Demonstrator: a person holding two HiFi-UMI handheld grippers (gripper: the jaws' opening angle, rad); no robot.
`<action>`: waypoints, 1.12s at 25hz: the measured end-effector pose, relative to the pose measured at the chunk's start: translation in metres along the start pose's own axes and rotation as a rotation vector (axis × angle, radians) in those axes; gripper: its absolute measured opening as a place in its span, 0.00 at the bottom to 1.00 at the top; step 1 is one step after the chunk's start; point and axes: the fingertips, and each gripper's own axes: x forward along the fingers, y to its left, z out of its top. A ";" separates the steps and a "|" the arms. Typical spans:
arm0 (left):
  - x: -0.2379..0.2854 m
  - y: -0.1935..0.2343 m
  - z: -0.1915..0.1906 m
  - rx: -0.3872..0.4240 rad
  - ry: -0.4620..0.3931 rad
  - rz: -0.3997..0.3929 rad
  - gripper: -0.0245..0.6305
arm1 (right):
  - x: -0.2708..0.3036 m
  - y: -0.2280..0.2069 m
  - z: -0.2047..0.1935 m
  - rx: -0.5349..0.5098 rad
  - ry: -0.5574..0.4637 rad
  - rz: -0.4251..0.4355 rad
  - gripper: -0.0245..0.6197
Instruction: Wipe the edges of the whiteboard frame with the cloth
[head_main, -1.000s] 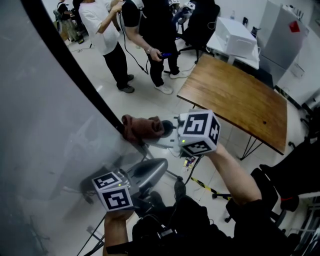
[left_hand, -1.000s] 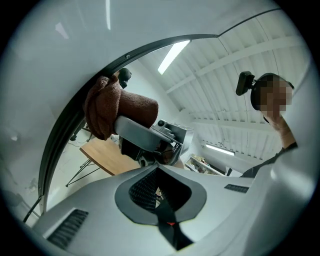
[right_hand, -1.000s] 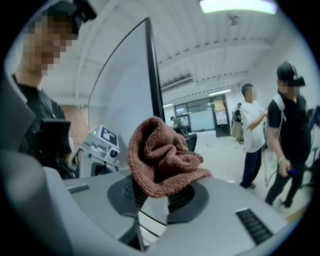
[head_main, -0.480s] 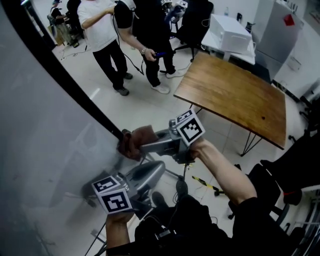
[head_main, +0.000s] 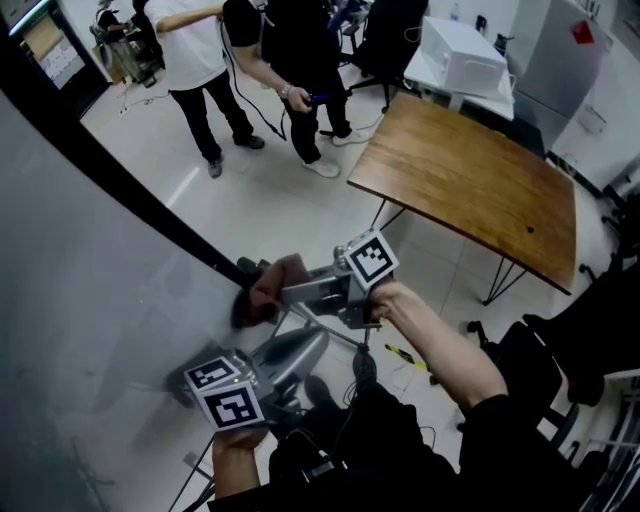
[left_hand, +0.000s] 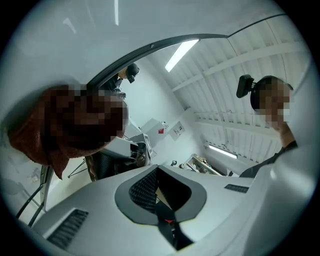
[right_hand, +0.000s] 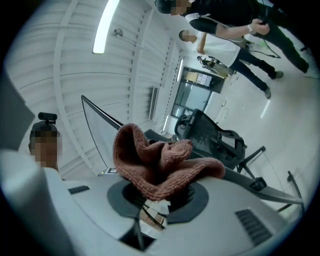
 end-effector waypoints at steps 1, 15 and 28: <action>0.000 0.003 -0.002 -0.006 0.001 0.003 0.03 | 0.000 -0.005 -0.002 0.002 0.003 -0.008 0.16; -0.005 0.023 -0.024 -0.078 0.009 0.043 0.03 | 0.003 -0.066 -0.036 0.050 0.019 -0.110 0.16; -0.004 0.038 -0.031 -0.103 0.006 0.068 0.03 | -0.007 -0.095 -0.047 0.095 -0.001 -0.135 0.16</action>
